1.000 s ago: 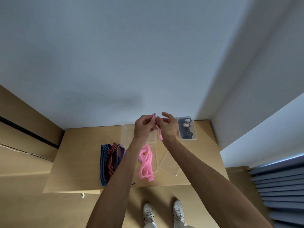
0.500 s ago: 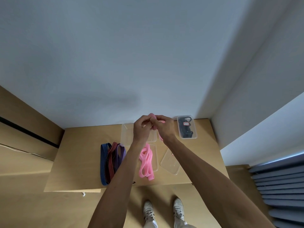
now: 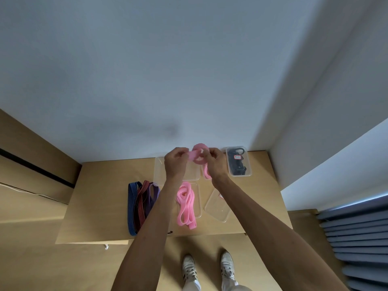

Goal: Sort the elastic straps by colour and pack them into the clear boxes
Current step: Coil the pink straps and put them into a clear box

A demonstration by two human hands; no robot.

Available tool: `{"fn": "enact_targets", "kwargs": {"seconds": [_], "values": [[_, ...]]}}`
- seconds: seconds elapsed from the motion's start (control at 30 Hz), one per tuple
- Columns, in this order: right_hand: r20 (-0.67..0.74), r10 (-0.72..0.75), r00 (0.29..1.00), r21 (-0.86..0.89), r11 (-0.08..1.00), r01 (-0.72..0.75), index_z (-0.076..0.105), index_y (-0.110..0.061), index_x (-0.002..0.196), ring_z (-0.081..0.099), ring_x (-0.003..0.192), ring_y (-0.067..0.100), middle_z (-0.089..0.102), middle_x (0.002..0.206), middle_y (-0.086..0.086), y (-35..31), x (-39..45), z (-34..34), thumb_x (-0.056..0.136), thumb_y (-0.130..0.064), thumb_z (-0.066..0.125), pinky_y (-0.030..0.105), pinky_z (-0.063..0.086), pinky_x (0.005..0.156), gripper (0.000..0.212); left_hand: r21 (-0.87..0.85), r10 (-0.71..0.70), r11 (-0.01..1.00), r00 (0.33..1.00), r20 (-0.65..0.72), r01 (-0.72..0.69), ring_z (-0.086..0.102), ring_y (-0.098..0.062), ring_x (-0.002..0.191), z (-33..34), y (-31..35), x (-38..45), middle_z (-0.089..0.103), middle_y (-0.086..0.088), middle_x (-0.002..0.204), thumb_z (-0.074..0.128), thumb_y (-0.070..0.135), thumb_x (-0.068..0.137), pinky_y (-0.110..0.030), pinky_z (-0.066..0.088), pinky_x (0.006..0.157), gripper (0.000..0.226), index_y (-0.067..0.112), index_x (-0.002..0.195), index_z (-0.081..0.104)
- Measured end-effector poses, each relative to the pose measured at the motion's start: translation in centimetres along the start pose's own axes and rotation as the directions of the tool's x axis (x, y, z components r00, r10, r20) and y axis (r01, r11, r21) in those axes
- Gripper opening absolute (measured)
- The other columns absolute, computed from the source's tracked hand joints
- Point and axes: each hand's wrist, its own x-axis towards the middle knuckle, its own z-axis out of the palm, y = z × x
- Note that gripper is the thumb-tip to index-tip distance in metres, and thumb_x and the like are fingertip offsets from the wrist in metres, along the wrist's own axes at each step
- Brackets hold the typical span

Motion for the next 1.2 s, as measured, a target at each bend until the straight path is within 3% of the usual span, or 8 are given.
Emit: {"fn": "enact_targets", "kwargs": {"seconds": [0.13, 0.33, 0.43, 0.57, 0.73, 0.87, 0.97, 1.2], "values": [[0.063, 0.181, 0.982, 0.156, 0.970, -0.188, 0.065, -0.017, 0.087, 0.063, 0.084, 0.035, 0.064, 0.092, 0.016, -0.5, 0.4, -1.0, 0.101, -0.027, 0.055, 0.040, 0.059, 0.077, 0.020, -0.370, -0.295, 0.882, 0.954, 0.053, 0.293, 0.058, -0.016, 0.063, -0.7, 0.4, 0.9, 0.061, -0.005, 0.072, 0.056, -0.006, 0.084, -0.024, 0.049, 0.055, 0.022, 0.012, 0.088, 0.068], [0.085, 0.214, 0.973, 0.302, 0.925, -0.230, 0.070, -0.012, 0.086, 0.058, 0.057, 0.010, 0.061, 0.072, 0.004, -0.7, 0.0, -1.0, 0.093, -0.019, 0.070, 0.020, 0.048, 0.045, 0.010, 0.236, -0.227, 0.946, 0.974, -0.013, 0.223, 0.065, -0.027, 0.079, -0.1, -1.2, 0.3, 0.071, -0.010, 0.089, 0.061, 0.006, 0.084, -0.033, 0.051, 0.073, 0.015, 0.007, 0.097, 0.070], [0.006, 0.176, 0.984, 0.243, 0.955, -0.172, 0.073, -0.021, 0.074, 0.054, 0.046, 0.004, 0.062, 0.066, -0.001, -0.4, 0.1, -0.6, 0.090, -0.015, 0.073, 0.016, 0.041, 0.039, 0.017, 0.261, -0.197, 0.943, 0.978, -0.062, 0.206, 0.071, -0.033, 0.079, -0.2, -1.7, -0.3, 0.073, -0.012, 0.083, 0.055, 0.006, 0.085, -0.043, 0.060, 0.076, 0.016, 0.002, 0.084, 0.071], [-0.057, 0.142, 0.988, 0.110, 0.985, -0.135, 0.072, -0.025, 0.084, 0.065, 0.069, 0.011, 0.070, 0.086, -0.001, 0.4, 0.2, -0.2, 0.087, -0.021, 0.076, 0.025, 0.055, 0.054, 0.007, 0.015, -0.293, 0.956, 0.954, 0.071, 0.293, 0.071, -0.024, 0.074, -0.2, -1.4, -0.7, 0.073, -0.009, 0.074, 0.063, 0.026, 0.083, -0.035, 0.056, 0.066, 0.023, 0.009, 0.072, 0.073], [-0.160, 0.165, 0.973, 0.058, 0.986, -0.157, 0.069, -0.009, 0.099, 0.069, 0.083, 0.018, 0.071, 0.091, 0.003, 1.2, 0.1, 0.6, 0.083, -0.022, 0.080, 0.030, 0.061, 0.066, 0.024, 0.119, -0.136, 0.988, 0.929, 0.345, 0.101, 0.064, -0.011, 0.072, -0.2, -3.1, -1.1, 0.073, -0.004, 0.076, 0.081, 0.031, 0.082, -0.027, 0.051, 0.068, 0.015, 0.018, 0.080, 0.077], [-0.124, 0.212, 0.969, 0.148, 0.970, -0.193, 0.075, -0.006, 0.099, 0.070, 0.089, 0.024, 0.071, 0.095, 0.010, 3.2, 0.2, 0.3, 0.088, -0.011, 0.072, 0.041, 0.062, 0.079, 0.012, 0.104, -0.194, 0.980, 0.936, 0.293, 0.171, 0.062, -0.009, 0.067, 0.3, -4.9, -0.7, 0.071, 0.008, 0.068, 0.085, 0.029, 0.077, -0.018, 0.049, 0.062, 0.012, 0.020, 0.080, 0.078], [-0.112, 0.211, 0.971, 0.123, 0.973, -0.198, 0.072, -0.006, 0.112, 0.069, 0.098, 0.025, 0.071, 0.103, 0.006, 5.0, 0.4, 0.0, 0.092, -0.003, 0.066, 0.042, 0.061, 0.084, 0.021, 0.144, -0.254, 0.965, 0.910, 0.327, 0.218, 0.071, -0.020, 0.086, 1.1, -6.4, -0.4, 0.077, 0.001, 0.082, 0.085, 0.040, 0.077, -0.033, 0.056, 0.081, 0.026, 0.018, 0.089, 0.080], [-0.216, 0.200, 0.956, -0.099, 0.969, -0.225, 0.068, -0.005, 0.107, 0.070, 0.089, 0.020, 0.073, 0.099, 0.008, 8.2, 4.6, -0.8, 0.090, -0.022, 0.073, 0.039, 0.060, 0.085, 0.024, 0.310, -0.299, 0.926, 0.919, 0.255, 0.215, 0.070, -0.017, 0.089, 4.9, -8.9, 1.5, 0.074, 0.003, 0.093, 0.075, 0.050, 0.083, -0.029, 0.055, 0.075, 0.040, 0.014, 0.101, 0.073]]}}
